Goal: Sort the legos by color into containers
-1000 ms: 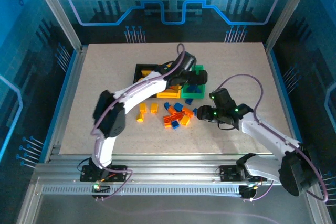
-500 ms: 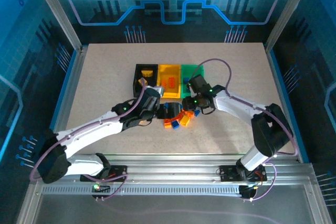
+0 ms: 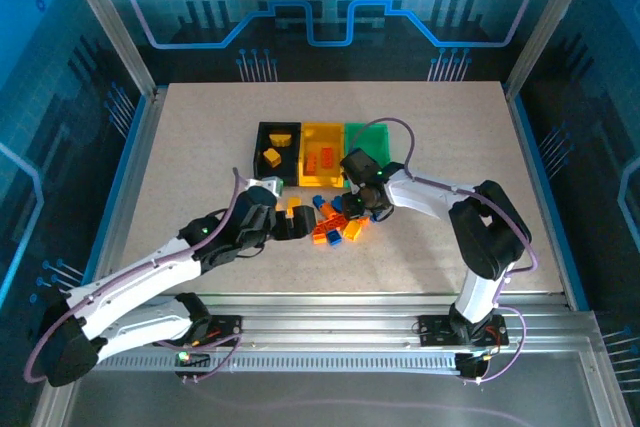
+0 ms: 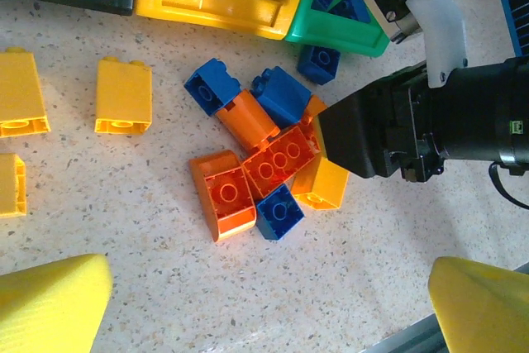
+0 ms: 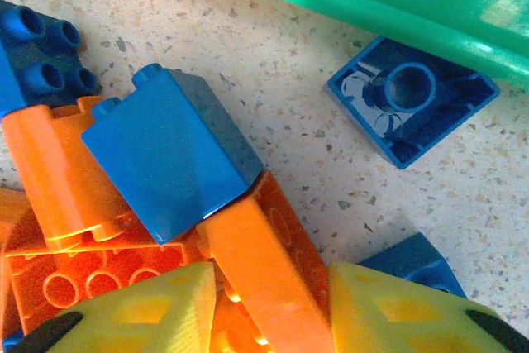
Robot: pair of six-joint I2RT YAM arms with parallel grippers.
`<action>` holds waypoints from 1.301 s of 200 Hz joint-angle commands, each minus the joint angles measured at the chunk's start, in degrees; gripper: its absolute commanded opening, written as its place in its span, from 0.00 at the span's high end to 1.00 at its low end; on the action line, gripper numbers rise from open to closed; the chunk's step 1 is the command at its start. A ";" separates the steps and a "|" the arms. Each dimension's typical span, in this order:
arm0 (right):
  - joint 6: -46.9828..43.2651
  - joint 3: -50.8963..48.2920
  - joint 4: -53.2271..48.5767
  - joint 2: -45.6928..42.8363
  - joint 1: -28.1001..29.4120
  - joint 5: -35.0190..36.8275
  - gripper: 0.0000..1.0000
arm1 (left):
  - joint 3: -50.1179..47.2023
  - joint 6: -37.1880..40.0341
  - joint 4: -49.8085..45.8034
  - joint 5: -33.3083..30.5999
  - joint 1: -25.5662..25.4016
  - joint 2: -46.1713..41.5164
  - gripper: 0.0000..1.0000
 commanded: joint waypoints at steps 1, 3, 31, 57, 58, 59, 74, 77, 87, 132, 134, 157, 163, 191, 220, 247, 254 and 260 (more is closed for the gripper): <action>1.04 -0.08 -1.63 1.46 0.93 1.27 0.61 | -0.85 -0.19 -1.67 -1.26 0.51 -1.24 0.01; 1.06 -0.20 -1.51 1.50 0.95 1.19 0.61 | -0.90 -0.24 -1.67 -1.28 0.55 -1.29 0.01; 1.91 -1.11 -1.49 1.46 1.38 1.71 0.64 | -1.17 -0.16 -2.11 -1.44 0.82 -2.03 0.01; 2.36 -1.67 -1.55 0.82 1.39 2.48 0.70 | -1.63 -0.27 -2.16 -1.49 0.84 -2.80 0.01; 2.37 -1.70 -1.50 0.78 1.39 2.50 0.70 | -1.62 -0.30 -2.16 -1.49 0.84 -2.86 0.01; 2.37 -1.76 -1.47 0.76 1.39 2.46 0.70 | -1.66 -0.32 -2.21 -1.49 0.88 -2.89 0.01; 2.51 -2.23 -1.23 -0.36 1.39 2.45 0.74 | -1.88 -0.45 -2.26 -1.49 1.00 -3.14 0.01; 2.53 -2.30 -1.15 -0.58 1.39 2.50 0.75 | -1.87 -0.43 -2.37 -1.49 1.01 -3.16 0.01; 2.57 -2.64 -0.92 -1.73 1.44 2.46 0.78 | -1.94 -0.43 -2.52 -1.42 0.93 -3.27 0.01; 2.84 -4.02 -1.66 -9.62 2.40 2.53 0.83 | -2.64 -0.71 -3.40 -2.84 1.17 -4.42 0.01; 2.82 -4.02 -1.76 -9.98 2.43 2.51 0.83 | -2.80 -0.76 -3.44 -2.95 1.18 -4.52 0.01; 3.11 -2.65 -3.23 -14.11 3.44 1.64 0.83 | -3.76 -1.20 -4.20 -4.09 1.33 -5.80 0.01; 3.29 -1.97 -3.49 -14.88 3.53 1.27 0.83 | -4.16 -1.42 -4.50 -4.48 1.34 -6.21 0.01; 4.25 4.84 -2.45 -13.19 3.76 -0.75 0.83 | -6.10 -3.10 -5.17 -5.46 1.51 -8.55 0.01; 4.91 15.49 -0.89 -4.53 3.59 0.20 0.82 | -7.45 -4.38 -5.95 -5.53 1.54 -10.36 0.01; 5.10 27.58 -2.22 6.22 2.26 1.79 0.82 | -7.94 -4.74 -6.83 -5.09 1.54 -11.17 0.01; 5.34 30.74 -3.03 8.99 1.74 1.74 0.82 | -8.10 -4.94 -7.22 -5.17 1.60 -11.34 0.01; 5.56 33.29 -3.69 11.26 1.37 1.98 0.82 | -8.20 -5.17 -7.53 -5.21 1.54 -11.43 0.01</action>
